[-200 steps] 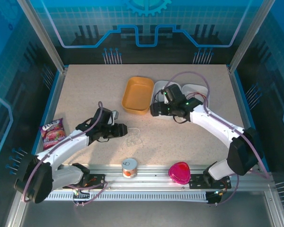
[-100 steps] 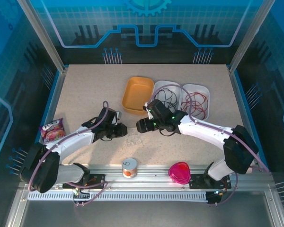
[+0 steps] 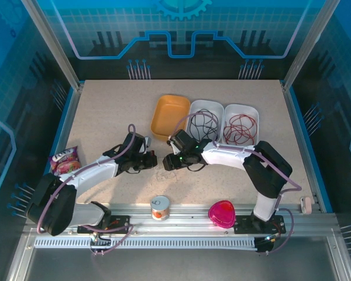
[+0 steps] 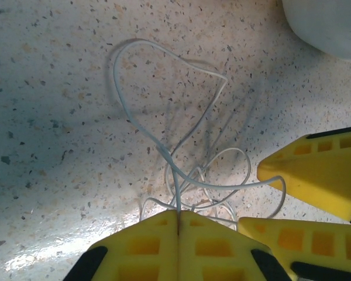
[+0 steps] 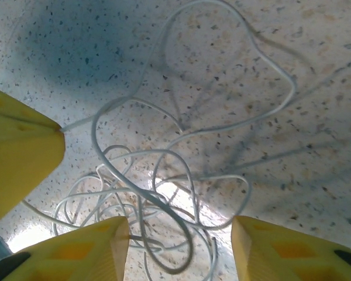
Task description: Untangle the cables
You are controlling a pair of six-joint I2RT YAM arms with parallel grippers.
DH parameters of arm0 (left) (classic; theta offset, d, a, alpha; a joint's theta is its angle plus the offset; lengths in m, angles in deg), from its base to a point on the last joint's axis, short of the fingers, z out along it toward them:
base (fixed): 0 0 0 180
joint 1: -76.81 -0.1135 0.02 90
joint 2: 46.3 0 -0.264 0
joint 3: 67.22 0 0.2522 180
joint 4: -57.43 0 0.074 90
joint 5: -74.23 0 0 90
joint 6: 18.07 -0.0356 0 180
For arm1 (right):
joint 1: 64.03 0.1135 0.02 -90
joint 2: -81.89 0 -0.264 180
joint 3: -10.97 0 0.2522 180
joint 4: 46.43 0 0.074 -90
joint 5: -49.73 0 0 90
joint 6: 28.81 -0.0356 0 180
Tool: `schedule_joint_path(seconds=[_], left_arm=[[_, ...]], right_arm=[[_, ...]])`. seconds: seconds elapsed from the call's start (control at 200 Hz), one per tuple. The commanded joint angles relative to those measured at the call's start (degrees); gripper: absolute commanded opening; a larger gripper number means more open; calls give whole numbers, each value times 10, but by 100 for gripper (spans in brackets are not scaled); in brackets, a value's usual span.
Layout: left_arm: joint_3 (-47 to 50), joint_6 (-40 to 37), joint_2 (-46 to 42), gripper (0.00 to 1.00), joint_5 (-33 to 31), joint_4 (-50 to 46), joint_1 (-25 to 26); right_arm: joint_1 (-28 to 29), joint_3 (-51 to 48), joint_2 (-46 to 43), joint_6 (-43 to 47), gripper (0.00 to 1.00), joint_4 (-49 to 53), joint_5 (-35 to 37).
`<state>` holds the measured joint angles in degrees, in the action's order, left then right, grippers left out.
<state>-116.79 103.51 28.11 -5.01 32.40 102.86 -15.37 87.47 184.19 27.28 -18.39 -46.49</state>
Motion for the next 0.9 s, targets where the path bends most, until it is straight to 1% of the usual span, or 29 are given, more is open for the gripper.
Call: schedule_joint_path(seconds=[0.0,0.055,0.105,0.19,0.255,0.305,0.53,0.891], left_arm=[[5,4,6,1,-1,-1,3],[5,3,3,0,-1,-2,4],[4,3,1,0,-3,-3,4],[1,1,-6,0,-8,-11,4],[-2,-2,-18,0,-17,-20,4],[-5,-7,-29,0,-29,-30,4],[-6,-26,-91,0,-130,-93,-3],[15,-19,-202,0,-182,-132,-51]], right_arm=[[8,23,8,-2,49,-21,-6],[9,25,9,-2,46,-24,1],[9,27,8,-3,41,-24,6],[9,33,10,-5,24,-17,16],[9,35,5,-5,8,-5,31],[8,34,-5,-3,0,2,45],[6,18,-72,9,0,39,129],[-4,-15,-181,1,0,83,250]])
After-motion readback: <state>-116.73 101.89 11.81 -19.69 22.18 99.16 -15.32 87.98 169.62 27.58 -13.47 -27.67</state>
